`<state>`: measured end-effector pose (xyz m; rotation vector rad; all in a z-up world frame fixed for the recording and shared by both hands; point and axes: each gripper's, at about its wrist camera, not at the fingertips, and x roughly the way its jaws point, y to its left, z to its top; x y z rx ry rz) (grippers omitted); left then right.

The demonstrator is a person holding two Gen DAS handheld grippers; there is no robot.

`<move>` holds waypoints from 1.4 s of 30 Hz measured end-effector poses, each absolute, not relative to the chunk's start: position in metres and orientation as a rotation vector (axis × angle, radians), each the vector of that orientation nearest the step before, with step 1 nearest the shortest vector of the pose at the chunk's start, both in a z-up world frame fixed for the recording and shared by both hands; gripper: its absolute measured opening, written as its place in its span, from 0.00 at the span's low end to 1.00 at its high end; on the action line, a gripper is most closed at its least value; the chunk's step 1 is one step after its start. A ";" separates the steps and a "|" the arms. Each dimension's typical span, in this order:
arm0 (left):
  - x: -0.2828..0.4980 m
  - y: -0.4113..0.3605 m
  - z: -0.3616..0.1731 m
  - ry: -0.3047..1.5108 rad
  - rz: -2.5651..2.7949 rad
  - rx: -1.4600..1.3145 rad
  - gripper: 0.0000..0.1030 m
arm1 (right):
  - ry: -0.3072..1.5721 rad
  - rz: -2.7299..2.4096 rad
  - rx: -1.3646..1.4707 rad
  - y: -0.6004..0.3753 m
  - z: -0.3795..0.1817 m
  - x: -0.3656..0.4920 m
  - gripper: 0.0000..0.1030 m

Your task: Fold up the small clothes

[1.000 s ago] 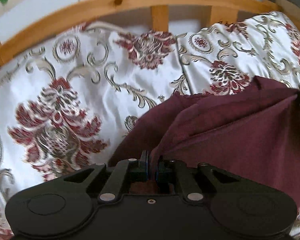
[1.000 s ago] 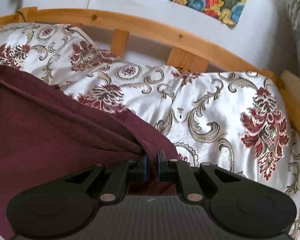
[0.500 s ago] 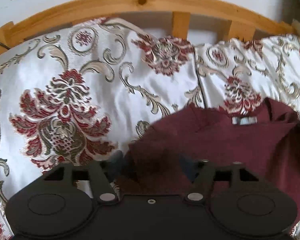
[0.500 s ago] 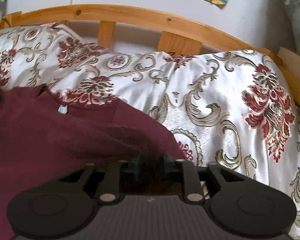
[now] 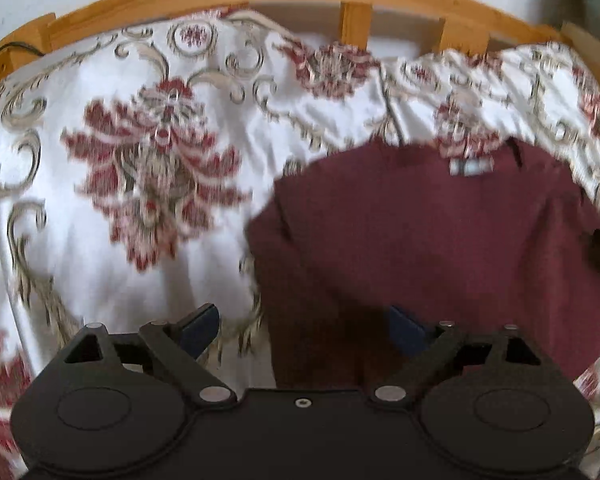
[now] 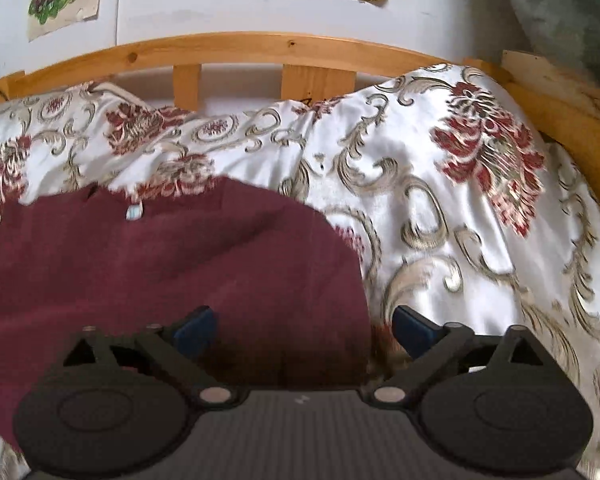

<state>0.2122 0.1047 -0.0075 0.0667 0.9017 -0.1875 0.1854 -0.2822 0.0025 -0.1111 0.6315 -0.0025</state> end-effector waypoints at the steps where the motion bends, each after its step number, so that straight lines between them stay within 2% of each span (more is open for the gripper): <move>1: 0.210 0.104 -0.014 0.911 -0.171 0.082 0.89 | 0.631 -0.019 -0.121 -0.280 -0.002 0.179 0.98; 5: 0.209 0.110 -0.033 0.956 -0.117 0.056 0.90 | 0.624 -0.116 -0.162 -0.275 -0.019 0.160 1.00; 13: 0.207 0.125 -0.035 0.980 -0.068 -0.053 0.90 | 0.565 -0.201 -0.126 -0.276 -0.037 0.137 1.00; 30: 0.205 0.132 -0.032 1.004 -0.030 -0.074 0.90 | 0.574 -0.220 -0.092 -0.276 -0.042 0.137 1.00; 37: 0.186 0.141 -0.020 0.969 -0.070 -0.205 0.98 | 0.544 -0.257 -0.078 -0.270 -0.029 0.123 1.00; 42: 0.180 0.130 -0.019 0.920 -0.153 -0.247 0.99 | 0.496 -0.312 -0.104 -0.254 -0.015 0.112 1.00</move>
